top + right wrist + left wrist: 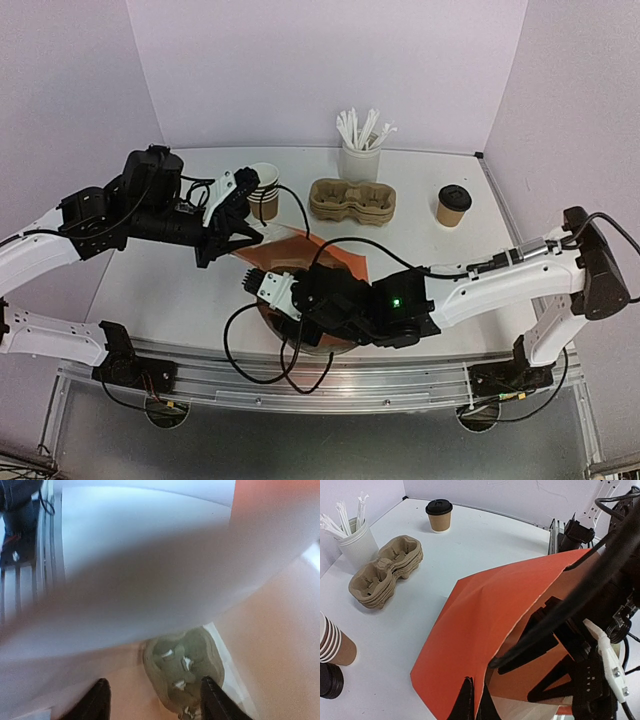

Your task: Pack the takeout coffee

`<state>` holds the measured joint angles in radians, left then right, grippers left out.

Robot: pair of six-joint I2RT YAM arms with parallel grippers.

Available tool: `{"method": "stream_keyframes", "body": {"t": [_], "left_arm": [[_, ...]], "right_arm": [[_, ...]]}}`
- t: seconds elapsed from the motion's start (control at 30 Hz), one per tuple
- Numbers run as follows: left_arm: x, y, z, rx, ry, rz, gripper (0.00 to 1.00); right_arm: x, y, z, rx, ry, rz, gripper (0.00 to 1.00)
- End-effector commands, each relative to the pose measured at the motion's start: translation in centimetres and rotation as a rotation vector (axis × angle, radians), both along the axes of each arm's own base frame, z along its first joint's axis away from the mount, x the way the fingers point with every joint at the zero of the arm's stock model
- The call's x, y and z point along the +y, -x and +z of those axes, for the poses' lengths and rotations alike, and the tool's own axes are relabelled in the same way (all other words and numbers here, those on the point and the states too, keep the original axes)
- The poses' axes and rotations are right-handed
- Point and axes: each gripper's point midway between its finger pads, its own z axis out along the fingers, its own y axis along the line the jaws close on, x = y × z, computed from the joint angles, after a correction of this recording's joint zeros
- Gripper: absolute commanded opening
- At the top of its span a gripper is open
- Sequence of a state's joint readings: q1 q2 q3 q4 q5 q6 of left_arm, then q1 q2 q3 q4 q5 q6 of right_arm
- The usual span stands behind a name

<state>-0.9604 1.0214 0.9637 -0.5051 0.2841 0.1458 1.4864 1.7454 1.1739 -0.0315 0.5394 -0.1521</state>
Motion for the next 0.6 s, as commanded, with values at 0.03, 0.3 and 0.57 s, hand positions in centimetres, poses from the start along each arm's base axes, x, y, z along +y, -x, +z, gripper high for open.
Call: {"method": "stream_keyframes", "body": {"t": [0.03,0.3,0.57], "left_arm": [[0.5,0.4,1.3,-0.061,-0.020,-0.031,0.00],[-0.7,3.1,2.0,-0.108,-0.009,-0.151,0.00],[-1.0,4.5,2.0,-0.073,0.013,-0.200,0.00]], "right_arm": [[-4.3,-0.2,-1.6,-0.069,0.209,0.019,0.48],[-5.2,-0.8,-3.8,-0.082,0.338,-0.012,0.50],[-3.0,-2.3,-4.5,-0.194,0.405,-0.025,0.50]]}}
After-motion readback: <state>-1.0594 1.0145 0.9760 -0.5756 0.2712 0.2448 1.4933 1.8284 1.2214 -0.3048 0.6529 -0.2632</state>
